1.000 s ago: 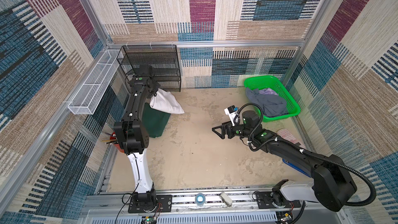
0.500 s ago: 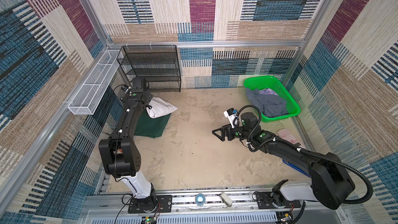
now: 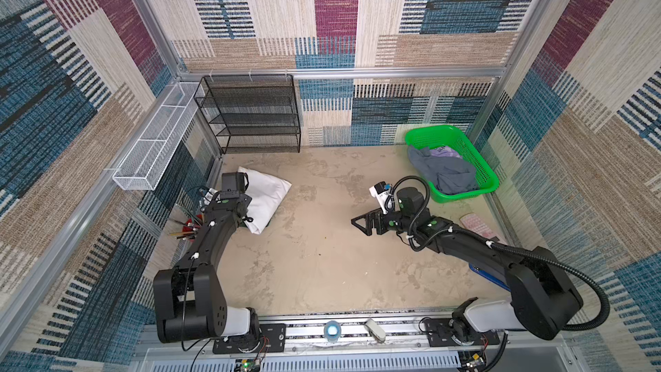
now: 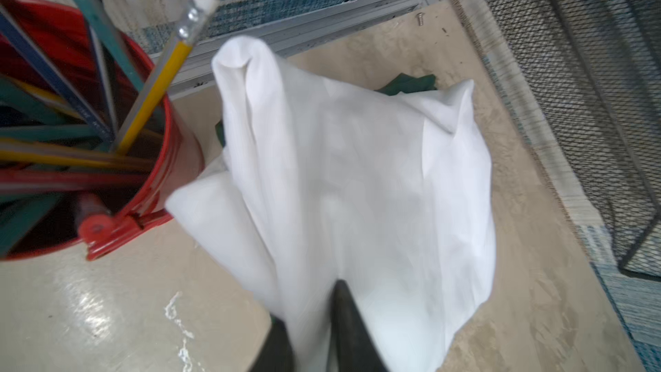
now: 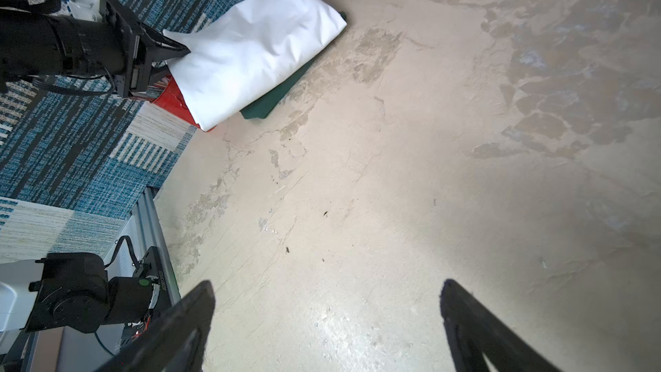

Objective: Fold and stack the t-shirts
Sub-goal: 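Carry the white bundle with the left gripper onto the green cloth and lower it, then open the left gripper to release the bundle while the right gripper moves toward the basket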

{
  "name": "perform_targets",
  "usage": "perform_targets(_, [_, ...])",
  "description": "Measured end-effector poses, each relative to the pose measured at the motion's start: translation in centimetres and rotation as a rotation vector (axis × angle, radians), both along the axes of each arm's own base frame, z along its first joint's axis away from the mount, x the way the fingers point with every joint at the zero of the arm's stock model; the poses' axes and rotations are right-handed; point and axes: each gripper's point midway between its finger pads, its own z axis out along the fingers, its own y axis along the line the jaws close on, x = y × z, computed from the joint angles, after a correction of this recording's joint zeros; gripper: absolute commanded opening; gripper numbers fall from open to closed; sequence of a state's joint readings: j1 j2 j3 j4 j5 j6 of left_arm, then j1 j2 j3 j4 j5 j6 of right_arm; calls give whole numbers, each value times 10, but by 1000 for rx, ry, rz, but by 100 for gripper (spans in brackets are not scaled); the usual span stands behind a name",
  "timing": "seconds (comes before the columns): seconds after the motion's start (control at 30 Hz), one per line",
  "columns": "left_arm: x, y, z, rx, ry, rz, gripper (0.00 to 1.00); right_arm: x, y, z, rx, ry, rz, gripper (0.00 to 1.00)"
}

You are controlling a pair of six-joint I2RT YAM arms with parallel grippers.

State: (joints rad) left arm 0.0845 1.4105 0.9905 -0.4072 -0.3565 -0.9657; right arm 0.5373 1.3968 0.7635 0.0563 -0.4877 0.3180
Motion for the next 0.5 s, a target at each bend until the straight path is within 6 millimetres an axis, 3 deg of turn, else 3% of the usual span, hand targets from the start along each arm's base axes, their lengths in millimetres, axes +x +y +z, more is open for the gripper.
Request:
perform_targets(0.17, [1,-1,-1,-10,2,-10,74,0,0,-3,-4,9,-1,99])
perform_targets(0.33, [-8,-5,3,4,8,-51,67,2,1,-7,-3,22,-6,99])
perform_targets(0.5, [5,-16,-36,-36,99,-148,67,8,5,-8,-2,34,-7,99])
